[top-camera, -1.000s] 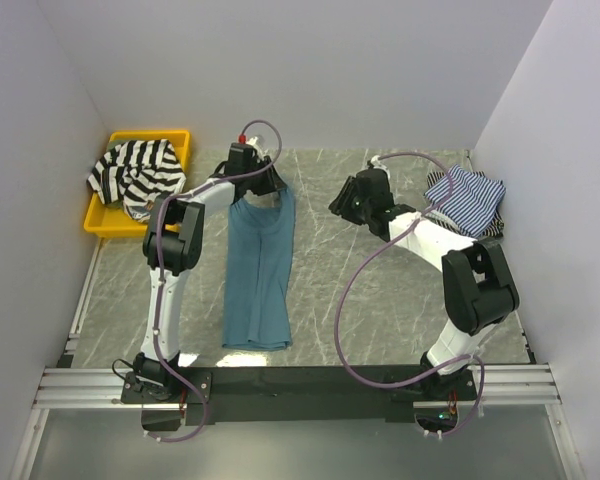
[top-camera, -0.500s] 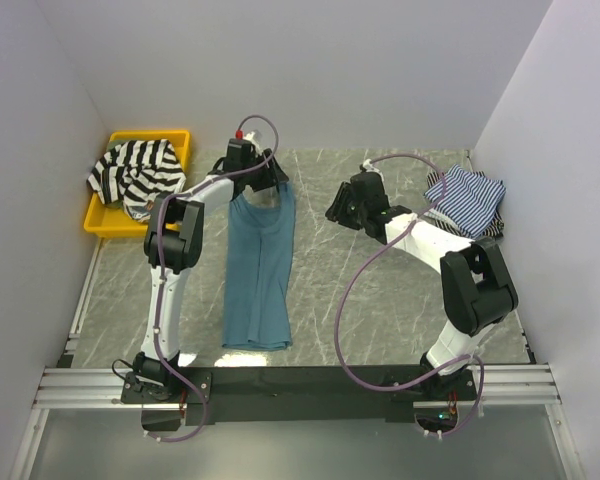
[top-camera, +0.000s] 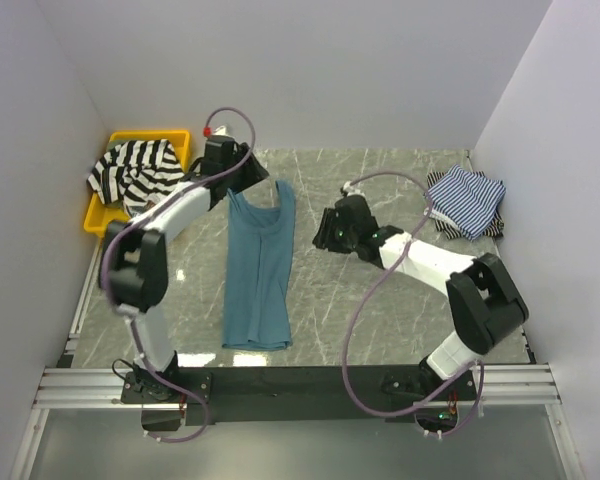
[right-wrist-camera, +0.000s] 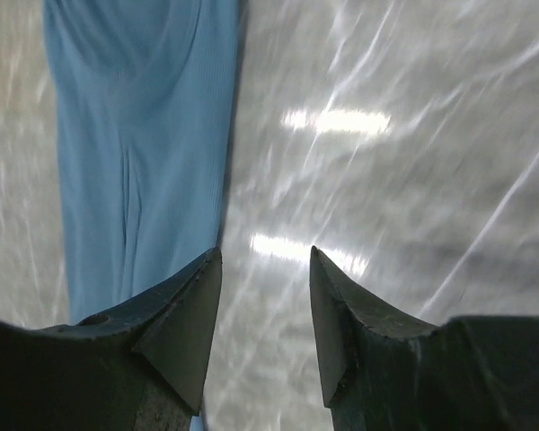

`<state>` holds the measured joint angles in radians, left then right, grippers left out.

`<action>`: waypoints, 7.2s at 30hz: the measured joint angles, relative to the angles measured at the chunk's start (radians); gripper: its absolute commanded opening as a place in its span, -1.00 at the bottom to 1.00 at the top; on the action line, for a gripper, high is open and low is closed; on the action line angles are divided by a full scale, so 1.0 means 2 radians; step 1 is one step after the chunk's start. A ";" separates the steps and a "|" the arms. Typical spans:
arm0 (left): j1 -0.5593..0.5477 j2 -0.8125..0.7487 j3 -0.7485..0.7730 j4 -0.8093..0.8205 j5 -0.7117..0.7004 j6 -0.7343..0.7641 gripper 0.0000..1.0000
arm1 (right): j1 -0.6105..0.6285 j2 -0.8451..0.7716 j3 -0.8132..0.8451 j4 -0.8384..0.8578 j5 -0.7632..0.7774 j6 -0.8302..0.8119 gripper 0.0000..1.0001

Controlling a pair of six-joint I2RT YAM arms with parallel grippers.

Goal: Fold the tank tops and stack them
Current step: Fold the tank top

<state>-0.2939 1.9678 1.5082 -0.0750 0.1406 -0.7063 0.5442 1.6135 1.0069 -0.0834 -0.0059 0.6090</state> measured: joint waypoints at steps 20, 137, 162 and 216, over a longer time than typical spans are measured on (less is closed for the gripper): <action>-0.153 -0.553 -0.485 -0.312 -0.208 -0.222 0.37 | 0.251 -0.163 -0.213 0.011 0.026 0.078 0.18; -0.079 -0.373 -0.346 -0.248 -0.143 -0.179 -0.99 | 0.217 0.058 0.125 -0.187 0.215 0.002 -1.00; 0.005 -0.283 -0.315 -0.114 -0.060 -0.133 0.02 | 0.151 0.105 0.177 -0.159 0.154 -0.031 0.07; 0.004 -0.270 -0.284 -0.191 -0.137 -0.207 -0.11 | 0.148 0.138 0.208 -0.154 0.125 -0.056 -0.19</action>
<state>-0.2863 1.4269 0.9394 -0.4576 -0.1333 -1.1210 0.8402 1.8896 1.4223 -0.3923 0.2443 0.4969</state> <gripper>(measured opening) 0.482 0.411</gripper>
